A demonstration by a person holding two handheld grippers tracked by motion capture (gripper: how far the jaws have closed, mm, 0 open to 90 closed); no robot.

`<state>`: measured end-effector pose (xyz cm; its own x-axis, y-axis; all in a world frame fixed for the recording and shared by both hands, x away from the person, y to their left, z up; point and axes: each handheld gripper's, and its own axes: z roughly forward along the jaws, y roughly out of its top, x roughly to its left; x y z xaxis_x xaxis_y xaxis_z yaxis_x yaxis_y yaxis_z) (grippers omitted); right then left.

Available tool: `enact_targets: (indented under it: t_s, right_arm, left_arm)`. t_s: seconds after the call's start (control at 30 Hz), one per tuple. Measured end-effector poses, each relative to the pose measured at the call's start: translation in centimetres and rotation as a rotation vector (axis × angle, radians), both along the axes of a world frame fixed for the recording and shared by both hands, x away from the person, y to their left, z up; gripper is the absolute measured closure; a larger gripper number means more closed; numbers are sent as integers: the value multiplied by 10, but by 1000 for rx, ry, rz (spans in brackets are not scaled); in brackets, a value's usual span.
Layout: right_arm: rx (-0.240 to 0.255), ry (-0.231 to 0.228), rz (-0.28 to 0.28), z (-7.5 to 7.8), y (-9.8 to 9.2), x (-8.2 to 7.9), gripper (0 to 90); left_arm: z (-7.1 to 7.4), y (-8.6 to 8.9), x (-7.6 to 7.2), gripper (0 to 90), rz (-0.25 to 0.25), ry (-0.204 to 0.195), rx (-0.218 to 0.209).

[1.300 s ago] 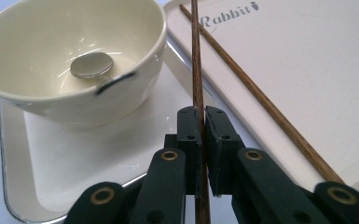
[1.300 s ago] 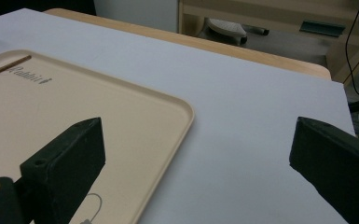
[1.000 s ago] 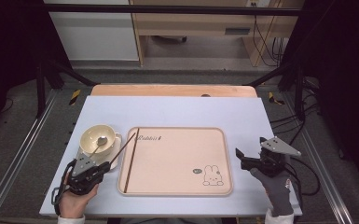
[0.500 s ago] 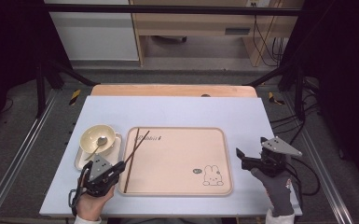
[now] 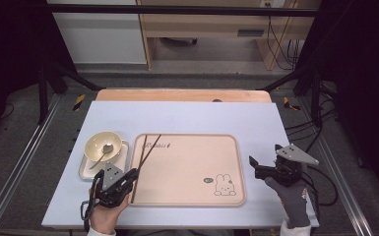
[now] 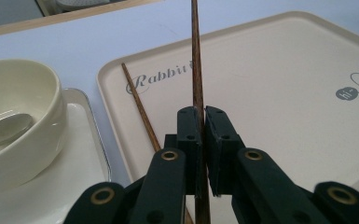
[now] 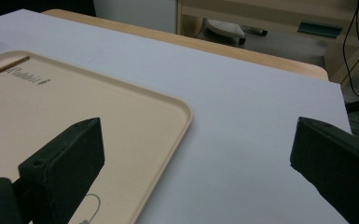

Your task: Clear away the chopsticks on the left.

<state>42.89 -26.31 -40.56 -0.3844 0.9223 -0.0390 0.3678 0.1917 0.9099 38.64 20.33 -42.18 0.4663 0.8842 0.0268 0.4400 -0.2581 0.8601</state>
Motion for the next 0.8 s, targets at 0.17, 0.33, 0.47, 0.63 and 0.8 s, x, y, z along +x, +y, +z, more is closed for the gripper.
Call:
enact_targets:
  t_s: [0.17,0.33,0.47,0.63,0.8]
  right_arm:
    - [5,1,0,0,0,-1,32]
    - [4,5,1,0,0,0,32]
    - [2,10,1,-1,1,0,33]
    - [0,11,5,-2,2,1,33]
    - [2,10,4,-1,2,1,33]
  left_arm:
    - [4,-6,2,850,43,-12,-32]
    - [-1,-14,4,850,86,-10,-43]
    - [-1,-17,6,849,120,-25,-78]
    - [-2,-22,8,850,159,-28,-100]
    - [-5,-27,10,849,201,-33,-127]
